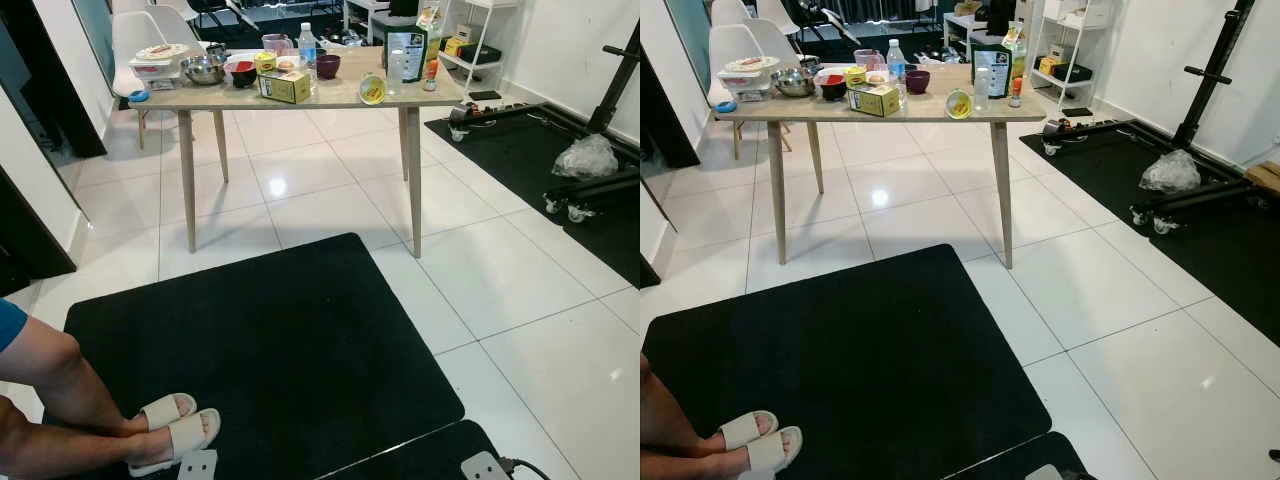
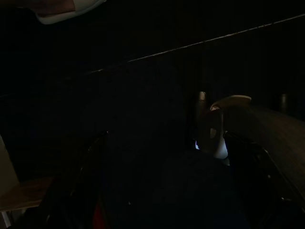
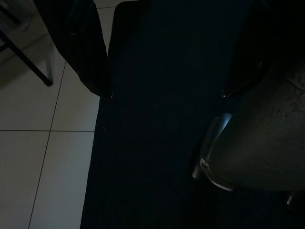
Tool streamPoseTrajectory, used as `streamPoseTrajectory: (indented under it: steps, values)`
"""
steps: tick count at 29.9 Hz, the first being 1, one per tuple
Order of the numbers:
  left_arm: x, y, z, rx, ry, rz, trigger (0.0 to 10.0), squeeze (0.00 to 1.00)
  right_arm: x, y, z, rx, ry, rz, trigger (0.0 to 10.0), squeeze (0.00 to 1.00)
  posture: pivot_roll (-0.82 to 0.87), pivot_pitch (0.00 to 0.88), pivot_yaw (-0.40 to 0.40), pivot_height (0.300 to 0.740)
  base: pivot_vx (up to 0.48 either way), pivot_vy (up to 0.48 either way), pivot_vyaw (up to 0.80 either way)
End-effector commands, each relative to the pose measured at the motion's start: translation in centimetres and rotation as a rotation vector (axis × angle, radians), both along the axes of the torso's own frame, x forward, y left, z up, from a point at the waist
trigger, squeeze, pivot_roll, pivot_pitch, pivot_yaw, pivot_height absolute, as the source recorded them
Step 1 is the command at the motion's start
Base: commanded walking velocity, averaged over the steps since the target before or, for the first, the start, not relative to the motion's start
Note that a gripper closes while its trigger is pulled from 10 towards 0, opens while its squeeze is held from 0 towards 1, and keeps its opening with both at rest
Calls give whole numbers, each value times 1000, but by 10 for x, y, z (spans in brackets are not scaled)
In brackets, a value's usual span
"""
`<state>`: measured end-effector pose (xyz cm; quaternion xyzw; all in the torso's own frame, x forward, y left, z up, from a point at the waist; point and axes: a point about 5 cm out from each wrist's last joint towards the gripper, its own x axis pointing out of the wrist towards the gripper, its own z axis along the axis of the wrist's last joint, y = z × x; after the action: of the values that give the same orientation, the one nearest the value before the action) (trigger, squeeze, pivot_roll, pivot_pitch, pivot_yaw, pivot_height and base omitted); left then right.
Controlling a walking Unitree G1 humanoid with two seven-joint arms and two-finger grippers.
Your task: Restocking fridge
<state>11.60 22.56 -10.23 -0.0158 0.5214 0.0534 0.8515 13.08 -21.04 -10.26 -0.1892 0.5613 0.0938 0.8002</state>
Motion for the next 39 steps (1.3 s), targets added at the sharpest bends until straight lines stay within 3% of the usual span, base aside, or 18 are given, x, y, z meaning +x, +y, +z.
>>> streamPoseTrajectory:
  steps: [1,18,39]
  values:
    - [-2,9,1,21,14,-4,10000,0,-2,1,-1,2,10,0,10000,0,-21,0,2,740,0,0,0]
    - [-5,7,0,10,27,-22,10000,0,-4,3,-2,10,14,1,10000,0,-22,0,2,740,0,0,0]
    - [-12,10,-1,5,45,-26,10000,0,-10,5,-4,18,27,-9,10000,0,-31,0,12,740,287,0,0]
